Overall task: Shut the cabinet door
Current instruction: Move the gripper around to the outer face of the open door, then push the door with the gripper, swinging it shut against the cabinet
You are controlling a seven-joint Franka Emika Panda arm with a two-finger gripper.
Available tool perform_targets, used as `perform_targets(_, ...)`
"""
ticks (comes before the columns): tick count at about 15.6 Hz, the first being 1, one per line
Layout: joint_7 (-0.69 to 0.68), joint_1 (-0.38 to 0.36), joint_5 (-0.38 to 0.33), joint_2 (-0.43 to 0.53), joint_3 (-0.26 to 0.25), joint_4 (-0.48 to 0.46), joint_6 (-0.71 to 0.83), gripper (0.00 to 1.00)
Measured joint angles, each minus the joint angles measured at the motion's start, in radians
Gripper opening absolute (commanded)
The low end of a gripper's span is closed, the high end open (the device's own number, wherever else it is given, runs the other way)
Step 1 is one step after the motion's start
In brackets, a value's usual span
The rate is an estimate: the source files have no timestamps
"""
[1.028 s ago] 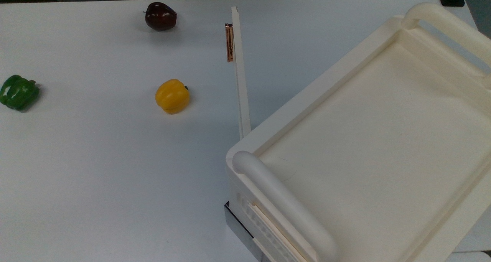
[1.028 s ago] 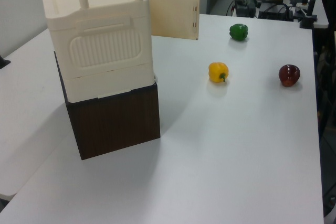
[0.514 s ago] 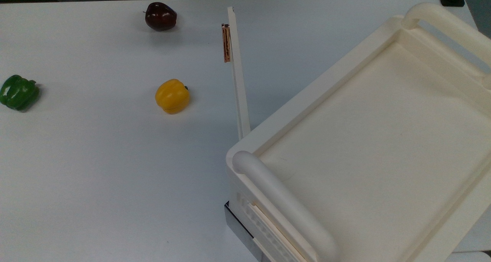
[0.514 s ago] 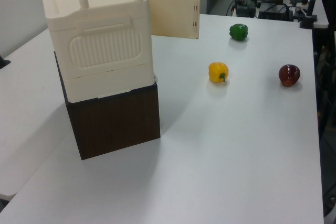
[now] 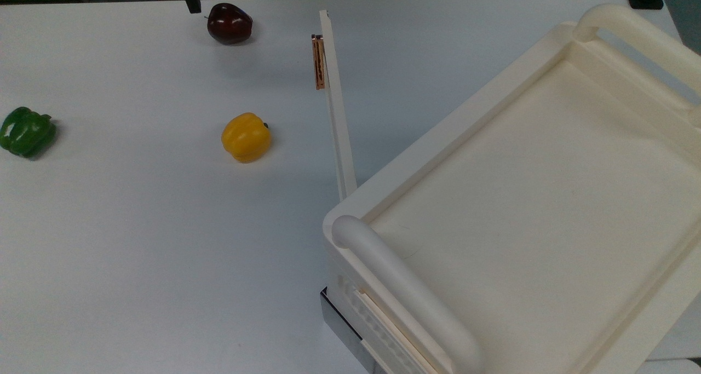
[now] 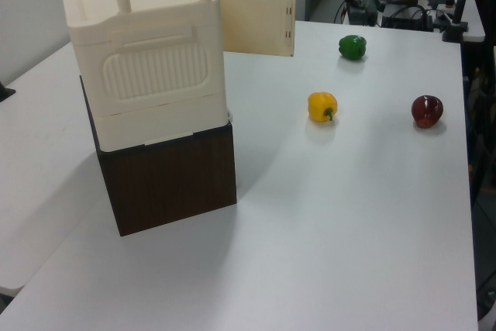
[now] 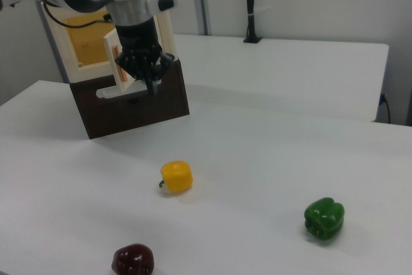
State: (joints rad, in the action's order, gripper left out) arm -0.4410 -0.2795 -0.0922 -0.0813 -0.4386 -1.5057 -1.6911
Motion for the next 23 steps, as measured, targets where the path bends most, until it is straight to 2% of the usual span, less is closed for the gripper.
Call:
perform_targets(5, -0.186, -0.006, 0.0, 0.0, 0.087, 0.01, -0.158, 0.0)
perform_targets(9, -0.305, -0.039, 0.0, -0.018, 0.108, 0.009, -0.304, 0.0)
perform_targets(13, -0.336, -0.067, 0.0, -0.057, 0.128, 0.009, -0.414, 0.0)
perform_targets(17, -0.337, -0.072, 0.0, -0.078, 0.196, 0.003, -0.515, 0.0)
perform_targets(23, -0.337, -0.075, -0.032, -0.097, 0.261, -0.001, -0.539, 0.0)
